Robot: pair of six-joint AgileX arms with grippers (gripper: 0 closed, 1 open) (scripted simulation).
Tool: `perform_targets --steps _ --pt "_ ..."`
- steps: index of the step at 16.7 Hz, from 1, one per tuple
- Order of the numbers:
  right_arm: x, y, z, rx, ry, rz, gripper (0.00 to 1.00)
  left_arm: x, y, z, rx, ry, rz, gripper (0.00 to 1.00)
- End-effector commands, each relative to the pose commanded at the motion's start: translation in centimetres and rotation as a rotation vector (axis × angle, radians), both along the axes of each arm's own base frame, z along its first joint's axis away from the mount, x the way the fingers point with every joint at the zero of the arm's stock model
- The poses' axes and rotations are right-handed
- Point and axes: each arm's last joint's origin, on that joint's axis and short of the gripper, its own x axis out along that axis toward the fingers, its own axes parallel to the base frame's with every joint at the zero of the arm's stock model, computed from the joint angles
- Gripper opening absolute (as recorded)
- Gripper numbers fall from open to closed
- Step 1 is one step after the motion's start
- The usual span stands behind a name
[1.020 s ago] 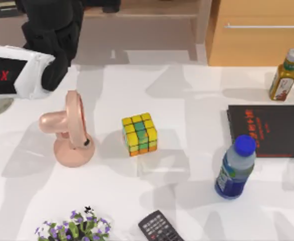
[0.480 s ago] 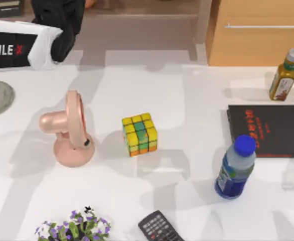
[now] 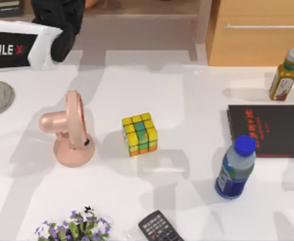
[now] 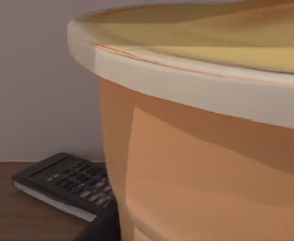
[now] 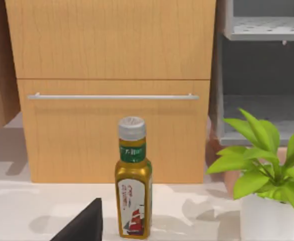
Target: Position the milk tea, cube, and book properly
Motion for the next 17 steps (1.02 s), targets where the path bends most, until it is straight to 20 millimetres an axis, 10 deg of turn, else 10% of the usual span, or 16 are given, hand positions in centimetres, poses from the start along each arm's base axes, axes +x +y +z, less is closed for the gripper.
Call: perform_targets --steps 8,17 --pt "0.00 0.00 0.00 0.000 0.000 0.000 1.00 0.00 0.00 0.00 0.000 0.000 0.000 0.02" --pt "0.00 0.00 0.00 0.000 0.000 0.000 1.00 -0.07 -0.14 0.08 0.001 -0.002 -0.003 0.00"
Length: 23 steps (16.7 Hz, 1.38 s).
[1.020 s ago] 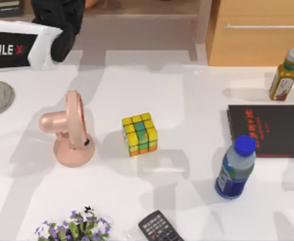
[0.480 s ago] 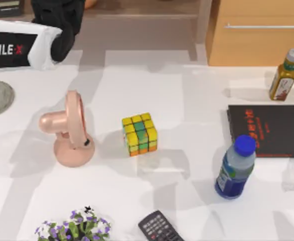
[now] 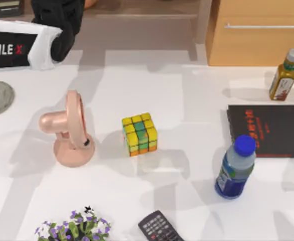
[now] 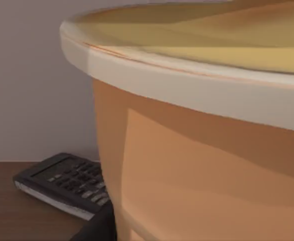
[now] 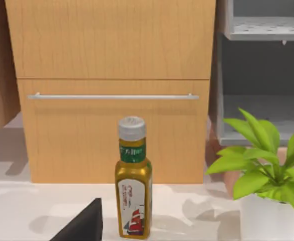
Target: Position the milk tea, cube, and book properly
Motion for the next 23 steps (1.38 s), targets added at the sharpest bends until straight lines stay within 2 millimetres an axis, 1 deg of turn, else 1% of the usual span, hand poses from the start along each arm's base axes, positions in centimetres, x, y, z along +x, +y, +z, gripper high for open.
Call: perform_targets --steps 1,3,5,7,9,11,17,19,20,21,23 --pt "0.0 0.0 0.0 0.000 0.000 0.000 1.00 -0.1 0.0 0.1 -0.001 -0.002 0.000 0.00" --pt "0.0 0.0 0.0 0.000 0.000 0.000 1.00 -1.0 -0.2 0.7 -0.005 -0.015 0.000 0.00" --pt "0.0 0.0 0.0 0.000 0.000 0.000 1.00 -2.6 -0.2 1.0 -0.005 -0.014 0.001 0.00" --pt "0.0 0.0 0.0 0.000 0.000 0.000 1.00 -4.7 0.1 0.5 0.004 0.013 0.000 0.00" --pt "0.0 0.0 0.0 0.000 0.000 0.000 1.00 -6.6 0.3 0.5 0.007 0.019 0.000 0.00" --pt "0.0 0.0 0.0 0.000 0.000 0.000 1.00 -7.8 0.2 0.9 0.001 0.004 0.000 0.00" --pt "0.0 0.0 0.0 0.000 0.000 0.000 1.00 -8.1 0.4 0.9 0.004 -0.001 0.013 0.00" --pt "0.0 0.0 0.0 0.000 0.000 0.000 1.00 -8.9 1.0 0.1 0.016 0.003 0.037 0.00" --pt "0.0 0.0 0.0 0.000 0.000 0.000 1.00 -9.4 1.7 -0.9 0.028 0.017 0.047 0.00" --pt "0.0 0.0 0.0 0.000 0.000 0.000 1.00 -9.9 2.7 -2.2 0.044 0.040 0.055 0.00" --pt "0.0 0.0 0.0 0.000 0.000 0.000 1.00 -11.1 5.6 -5.2 0.070 0.097 0.063 0.00"
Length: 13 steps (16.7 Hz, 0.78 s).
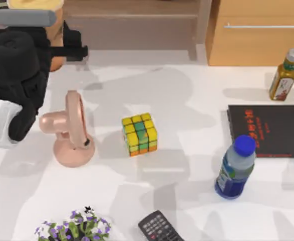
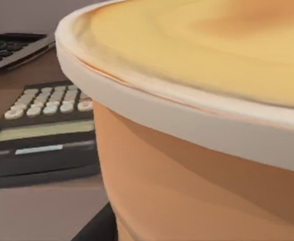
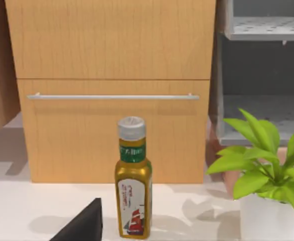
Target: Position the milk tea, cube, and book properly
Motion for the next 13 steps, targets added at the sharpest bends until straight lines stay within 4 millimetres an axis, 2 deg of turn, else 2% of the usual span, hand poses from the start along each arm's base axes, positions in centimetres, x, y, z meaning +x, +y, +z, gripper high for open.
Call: perform_targets --steps 2,4,8,11,13 --pt "0.0 0.0 0.0 0.000 0.000 0.000 1.00 -1.2 3.4 -2.5 0.004 0.049 -0.007 0.00" --pt "0.0 0.0 0.0 0.000 0.000 0.000 1.00 -2.0 6.8 -4.1 -0.015 0.072 -0.030 0.00" --pt "0.0 0.0 0.0 0.000 0.000 0.000 1.00 -2.1 13.2 -5.2 -0.065 0.047 -0.067 0.00" --pt "0.0 0.0 0.0 0.000 0.000 0.000 1.00 -1.2 16.1 -4.4 -0.069 -0.018 -0.071 0.00" --pt "0.0 0.0 0.0 0.000 0.000 0.000 1.00 -1.1 16.4 -4.2 -0.068 -0.029 -0.072 0.00"
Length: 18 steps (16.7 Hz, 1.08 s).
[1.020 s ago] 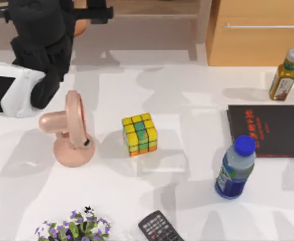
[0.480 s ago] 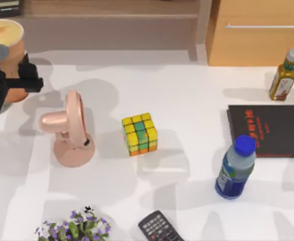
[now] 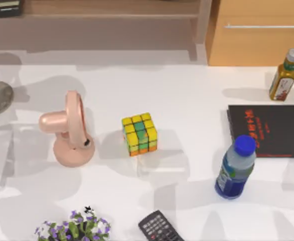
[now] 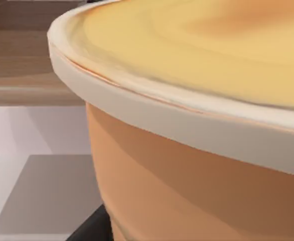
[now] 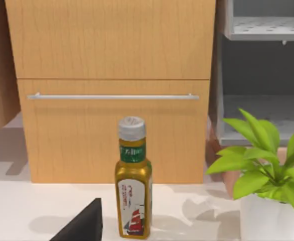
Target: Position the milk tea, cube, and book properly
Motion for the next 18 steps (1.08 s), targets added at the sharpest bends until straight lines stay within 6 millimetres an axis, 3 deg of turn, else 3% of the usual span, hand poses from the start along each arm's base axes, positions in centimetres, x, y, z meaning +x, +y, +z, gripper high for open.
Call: perform_targets --steps 5,13,17,18 --pt "0.0 0.0 0.0 0.000 0.000 0.000 1.00 0.0 -0.1 -0.2 0.002 0.002 -0.001 0.00" --pt "0.0 0.0 0.0 0.000 0.000 0.000 1.00 0.0 0.0 -2.8 0.001 -0.003 0.000 0.00" --pt "0.0 0.0 0.0 0.000 0.000 0.000 1.00 0.0 0.0 -3.0 0.000 0.000 0.000 0.00" --pt "0.0 0.0 0.0 0.000 0.000 0.000 1.00 0.0 0.0 -3.0 0.000 0.000 0.000 0.08"
